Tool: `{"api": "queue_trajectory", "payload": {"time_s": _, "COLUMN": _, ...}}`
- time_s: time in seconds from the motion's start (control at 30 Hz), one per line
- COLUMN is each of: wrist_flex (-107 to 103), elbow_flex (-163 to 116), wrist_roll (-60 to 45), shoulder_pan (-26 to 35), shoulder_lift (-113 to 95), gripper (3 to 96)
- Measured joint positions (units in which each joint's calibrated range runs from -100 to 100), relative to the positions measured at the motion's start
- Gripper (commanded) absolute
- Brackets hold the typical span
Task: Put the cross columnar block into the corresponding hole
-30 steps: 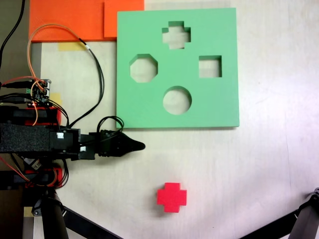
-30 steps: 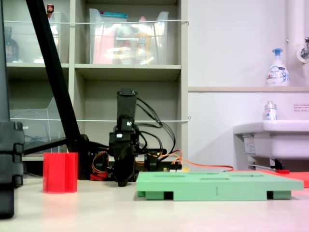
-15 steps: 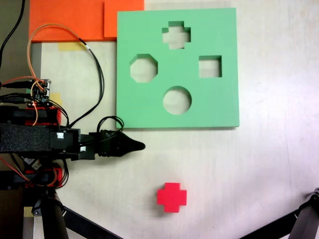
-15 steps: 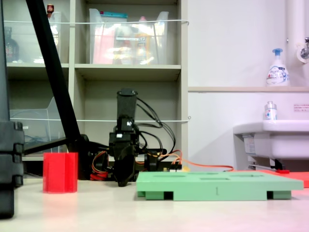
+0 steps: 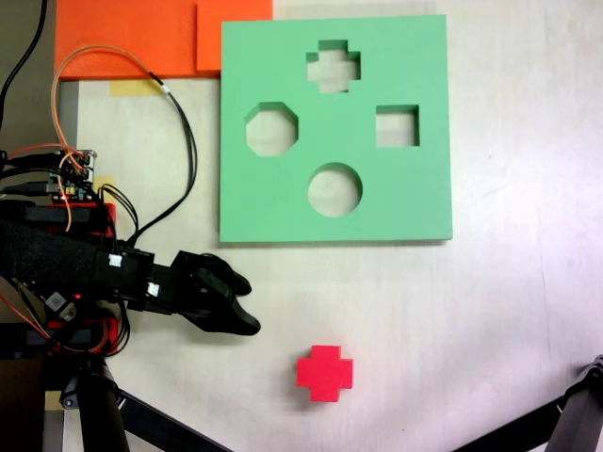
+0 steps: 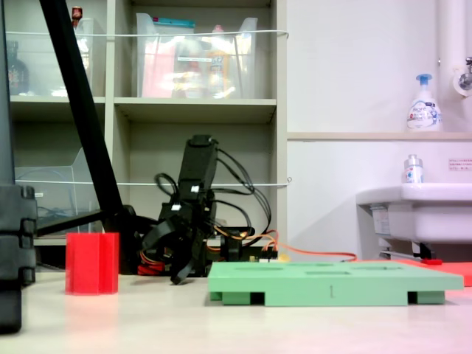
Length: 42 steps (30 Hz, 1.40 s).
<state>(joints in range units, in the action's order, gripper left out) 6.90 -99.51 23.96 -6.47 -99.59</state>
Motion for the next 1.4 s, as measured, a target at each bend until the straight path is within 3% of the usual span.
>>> {"api": "queue_trajectory", "payload": {"time_s": 0.1, "wrist_flex": -8.6, "elbow_flex": 7.2, "wrist_roll": 5.9, "shoulder_pan": -2.3, "shoulder_lift": 0.0, "gripper": 46.8}}
{"api": "queue_trajectory", "payload": {"time_s": 0.3, "wrist_flex": -72.1, "elbow_flex": 49.3, "wrist_roll": 12.7, "shoulder_pan": -2.5, "shoulder_lift": 8.6, "gripper": 46.8}}
{"api": "queue_trajectory", "payload": {"time_s": 0.47, "wrist_flex": -102.4, "elbow_flex": 84.3, "wrist_roll": 13.7, "shoulder_pan": -2.2, "shoulder_lift": 28.3, "gripper": 46.8}}
{"api": "queue_trajectory", "payload": {"time_s": 0.93, "wrist_flex": -104.5, "elbow_flex": 107.0, "wrist_roll": 13.8, "shoulder_pan": -4.2, "shoulder_lift": 54.9, "gripper": 50.2}}
{"api": "queue_trajectory", "payload": {"time_s": 1.03, "wrist_flex": -104.5, "elbow_flex": 110.8, "wrist_roll": 13.3, "shoulder_pan": -5.4, "shoulder_lift": 62.1, "gripper": 58.8}}
{"api": "queue_trajectory", "payload": {"time_s": 1.2, "wrist_flex": -104.5, "elbow_flex": 113.1, "wrist_roll": 12.4, "shoulder_pan": -6.4, "shoulder_lift": 72.4, "gripper": 86.0}}
{"api": "queue_trajectory", "payload": {"time_s": 1.4, "wrist_flex": -104.5, "elbow_flex": 114.3, "wrist_roll": 12.4, "shoulder_pan": -6.8, "shoulder_lift": 81.0, "gripper": 87.3}}
